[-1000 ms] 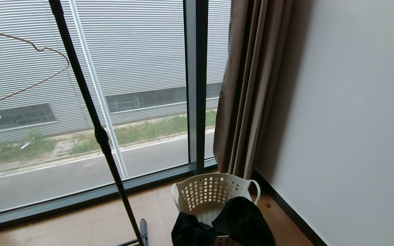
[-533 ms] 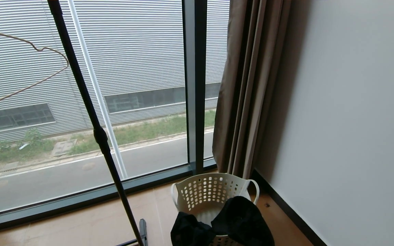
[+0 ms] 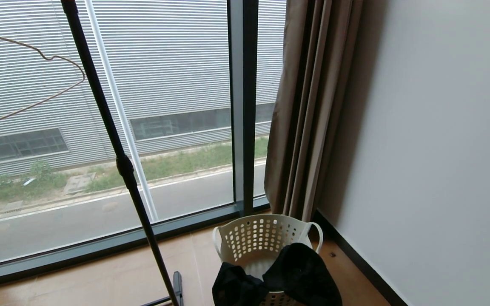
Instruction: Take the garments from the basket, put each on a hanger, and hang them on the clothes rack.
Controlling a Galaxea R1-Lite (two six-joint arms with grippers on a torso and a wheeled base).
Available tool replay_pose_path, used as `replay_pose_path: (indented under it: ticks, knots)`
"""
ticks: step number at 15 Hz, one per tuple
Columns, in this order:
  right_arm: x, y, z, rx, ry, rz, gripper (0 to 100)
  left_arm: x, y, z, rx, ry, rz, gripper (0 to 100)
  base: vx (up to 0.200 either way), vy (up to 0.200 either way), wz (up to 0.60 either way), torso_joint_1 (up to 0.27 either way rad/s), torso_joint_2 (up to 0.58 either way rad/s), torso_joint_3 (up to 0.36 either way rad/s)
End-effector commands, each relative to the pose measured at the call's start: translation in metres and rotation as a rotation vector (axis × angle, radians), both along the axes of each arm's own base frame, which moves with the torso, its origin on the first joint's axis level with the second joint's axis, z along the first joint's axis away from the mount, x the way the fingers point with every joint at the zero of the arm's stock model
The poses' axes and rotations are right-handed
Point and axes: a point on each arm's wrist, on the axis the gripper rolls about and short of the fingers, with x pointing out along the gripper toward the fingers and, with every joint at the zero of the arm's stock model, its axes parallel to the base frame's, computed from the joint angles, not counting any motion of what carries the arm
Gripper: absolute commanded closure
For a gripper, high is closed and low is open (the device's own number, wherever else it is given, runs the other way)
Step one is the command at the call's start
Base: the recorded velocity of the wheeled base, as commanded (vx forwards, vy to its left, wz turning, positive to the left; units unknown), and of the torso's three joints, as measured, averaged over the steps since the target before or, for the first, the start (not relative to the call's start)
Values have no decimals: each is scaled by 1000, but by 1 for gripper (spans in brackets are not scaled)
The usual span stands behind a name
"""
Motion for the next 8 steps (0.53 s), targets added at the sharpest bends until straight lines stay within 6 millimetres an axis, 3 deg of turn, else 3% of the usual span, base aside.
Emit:
replay_pose_path:
  ticks: [1,8]
  knots:
    - [0,0,0,1,2,0,0,0,0,0,0,2,-1,0,0,0,0,-2,105,110]
    - [0,0,0,1,2,0,0,0,0,0,0,2,0,0,0,0,0,2,36,-35]
